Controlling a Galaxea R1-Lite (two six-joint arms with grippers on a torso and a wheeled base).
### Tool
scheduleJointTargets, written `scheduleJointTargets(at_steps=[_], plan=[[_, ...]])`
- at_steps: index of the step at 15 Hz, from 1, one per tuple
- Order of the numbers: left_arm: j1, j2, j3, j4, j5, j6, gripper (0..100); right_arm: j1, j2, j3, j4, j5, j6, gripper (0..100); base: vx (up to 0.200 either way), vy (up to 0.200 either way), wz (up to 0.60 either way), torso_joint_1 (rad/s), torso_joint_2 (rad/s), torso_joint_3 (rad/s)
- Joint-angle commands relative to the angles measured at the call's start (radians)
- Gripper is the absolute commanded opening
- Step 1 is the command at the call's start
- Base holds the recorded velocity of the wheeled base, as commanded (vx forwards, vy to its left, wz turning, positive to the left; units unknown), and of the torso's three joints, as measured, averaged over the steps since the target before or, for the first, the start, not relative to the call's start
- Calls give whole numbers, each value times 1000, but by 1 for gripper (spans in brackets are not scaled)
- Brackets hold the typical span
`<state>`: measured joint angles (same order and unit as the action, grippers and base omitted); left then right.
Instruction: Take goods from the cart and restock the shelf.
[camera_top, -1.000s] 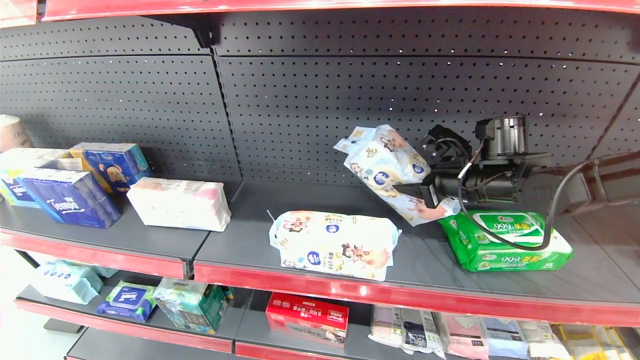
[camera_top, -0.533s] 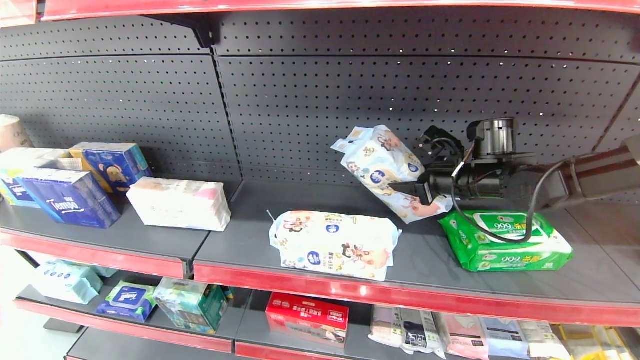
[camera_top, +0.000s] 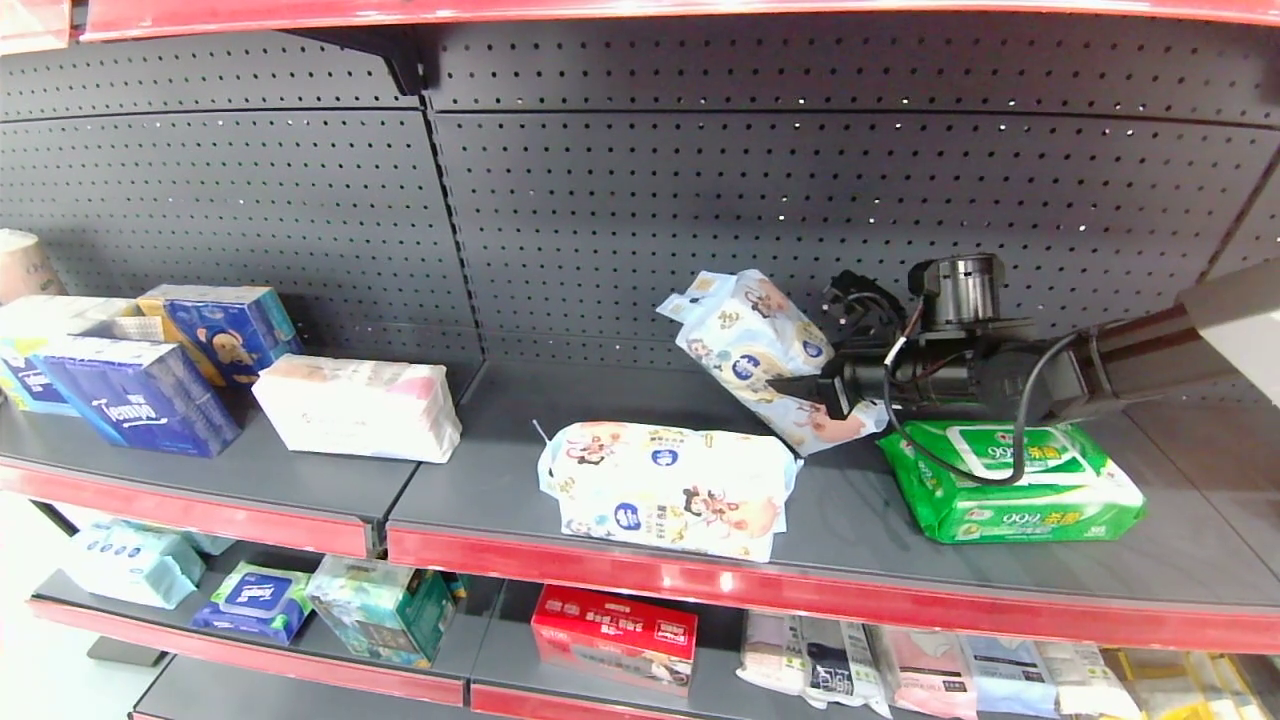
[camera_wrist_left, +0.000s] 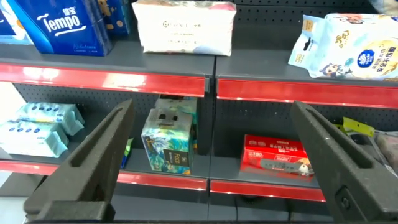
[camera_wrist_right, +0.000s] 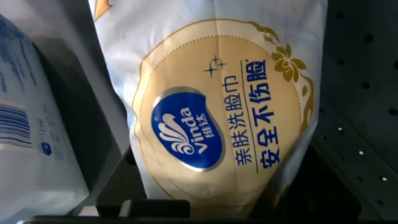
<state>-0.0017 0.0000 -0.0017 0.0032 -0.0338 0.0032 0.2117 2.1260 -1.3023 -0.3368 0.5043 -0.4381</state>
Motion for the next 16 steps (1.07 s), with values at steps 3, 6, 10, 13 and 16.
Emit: scheduleJointTargets(at_steps=[3, 6, 10, 13, 16], plan=[[0, 0, 0, 0, 0, 0, 100, 17, 14, 5, -1, 13, -1, 0, 0, 0, 0, 0, 0, 0], [0, 2, 0, 0, 0, 0, 100, 25, 14, 5, -1, 14, -11, 0, 0, 0, 0, 0, 0, 0], [0, 2, 0, 0, 0, 0, 100, 31, 14, 14, -1, 14, -39, 0, 0, 0, 0, 0, 0, 0], [0, 2, 0, 0, 0, 0, 100, 34, 11, 18, -1, 11, -30, 100, 0, 0, 0, 0, 0, 0], [0, 2, 0, 0, 0, -2, 100, 35, 11, 17, -1, 7, -28, 100, 0, 0, 0, 0, 0, 0]])
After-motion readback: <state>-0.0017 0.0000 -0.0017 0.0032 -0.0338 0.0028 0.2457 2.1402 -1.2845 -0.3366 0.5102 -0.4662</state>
